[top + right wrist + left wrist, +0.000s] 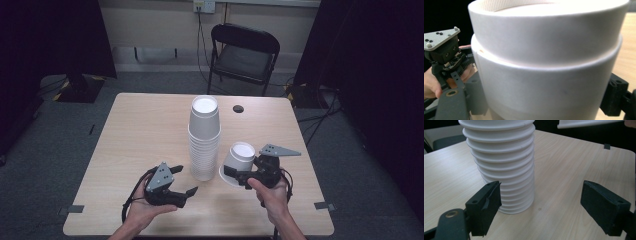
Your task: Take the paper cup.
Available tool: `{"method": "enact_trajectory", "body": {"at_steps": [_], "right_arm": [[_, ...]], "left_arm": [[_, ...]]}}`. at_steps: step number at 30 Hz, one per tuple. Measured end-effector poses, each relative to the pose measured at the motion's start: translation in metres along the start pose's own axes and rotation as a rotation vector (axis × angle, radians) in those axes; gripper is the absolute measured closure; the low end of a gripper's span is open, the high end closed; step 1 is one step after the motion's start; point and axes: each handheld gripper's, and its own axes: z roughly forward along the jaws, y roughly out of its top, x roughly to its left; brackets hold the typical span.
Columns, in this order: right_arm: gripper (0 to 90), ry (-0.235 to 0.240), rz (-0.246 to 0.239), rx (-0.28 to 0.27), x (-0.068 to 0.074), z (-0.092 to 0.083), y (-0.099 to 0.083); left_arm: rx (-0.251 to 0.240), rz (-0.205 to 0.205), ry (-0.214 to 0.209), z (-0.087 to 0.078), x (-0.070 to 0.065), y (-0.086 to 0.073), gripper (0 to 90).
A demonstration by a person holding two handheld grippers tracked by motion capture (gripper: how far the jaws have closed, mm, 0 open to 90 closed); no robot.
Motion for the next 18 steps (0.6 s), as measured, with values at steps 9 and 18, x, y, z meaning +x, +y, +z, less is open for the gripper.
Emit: {"method": "enact_trajectory", "body": {"at_steps": [9, 18], "right_arm": [[16.6, 0.065, 0.038, 0.032, 0.011, 0.017, -0.013], [16.7, 0.106, 0.042, 0.048, 0.024, 0.027, -0.018]], "left_arm": [[-0.067, 0.021, -0.013, -0.004, -0.004, -0.006, 29.8], [-0.092, 0.022, -0.042, 0.001, -0.011, -0.009, 34.7]]}}
